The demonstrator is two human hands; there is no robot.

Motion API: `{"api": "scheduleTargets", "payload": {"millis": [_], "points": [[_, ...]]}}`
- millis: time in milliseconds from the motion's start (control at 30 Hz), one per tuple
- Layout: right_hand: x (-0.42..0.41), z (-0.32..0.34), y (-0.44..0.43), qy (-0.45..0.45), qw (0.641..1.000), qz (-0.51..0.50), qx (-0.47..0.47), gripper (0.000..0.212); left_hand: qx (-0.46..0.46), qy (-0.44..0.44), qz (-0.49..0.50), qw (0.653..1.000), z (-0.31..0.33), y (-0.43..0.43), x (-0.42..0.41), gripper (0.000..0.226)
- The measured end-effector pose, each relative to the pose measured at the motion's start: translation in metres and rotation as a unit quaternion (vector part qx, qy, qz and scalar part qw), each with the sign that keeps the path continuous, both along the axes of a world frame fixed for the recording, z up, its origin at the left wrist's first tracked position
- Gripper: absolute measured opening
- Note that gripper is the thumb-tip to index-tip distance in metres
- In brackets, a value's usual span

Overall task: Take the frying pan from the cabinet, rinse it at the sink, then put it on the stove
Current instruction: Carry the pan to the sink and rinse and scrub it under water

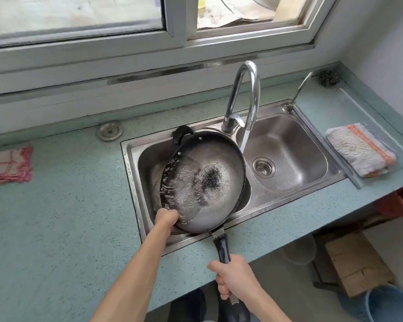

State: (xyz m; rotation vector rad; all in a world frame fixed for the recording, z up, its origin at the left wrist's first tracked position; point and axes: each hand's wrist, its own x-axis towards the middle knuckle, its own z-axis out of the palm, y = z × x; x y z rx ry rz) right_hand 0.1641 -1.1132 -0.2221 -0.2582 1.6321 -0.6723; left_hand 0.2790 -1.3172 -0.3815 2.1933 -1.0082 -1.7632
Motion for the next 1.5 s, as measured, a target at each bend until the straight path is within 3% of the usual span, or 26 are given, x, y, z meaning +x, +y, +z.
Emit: {"api": "scheduleTargets", "payload": {"millis": [200, 367, 633, 1000, 1200, 1300, 1500], "points": [[-0.005, 0.005, 0.000, 0.027, 1.000, 0.002, 0.008, 0.044, 0.021, 0.026, 0.008, 0.999, -0.012, -0.006, 0.003, 0.038], [-0.032, 0.008, 0.000, -0.019, 0.999, 0.035, 0.024, 0.040, 0.041, 0.061, 0.039, 0.997, 0.054, 0.001, 0.005, 0.020], [-0.064, -0.007, 0.004, -0.089, 0.994, 0.062, 0.031, 0.041, 0.021, 0.108, 0.060, 0.992, 0.076, 0.007, 0.008, 0.037], [-0.113, -0.009, 0.005, -0.161, 0.983, 0.079, 0.045, 0.049, -0.054, 0.067, 0.077, 0.993, 0.117, 0.031, -0.007, 0.033], [-0.145, -0.008, 0.007, -0.225, 0.965, 0.116, 0.060, 0.040, -0.103, 0.015, 0.083, 0.991, 0.144, 0.053, -0.018, 0.032], [-0.155, -0.008, 0.003, -0.253, 0.955, 0.140, 0.059, 0.024, -0.124, -0.019, 0.072, 0.989, 0.154, 0.052, -0.019, 0.050], [-0.175, -0.016, 0.000, -0.313, 0.932, 0.171, 0.061, 0.053, -0.157, -0.096, 0.008, 0.983, 0.190, 0.048, -0.042, 0.086]]}}
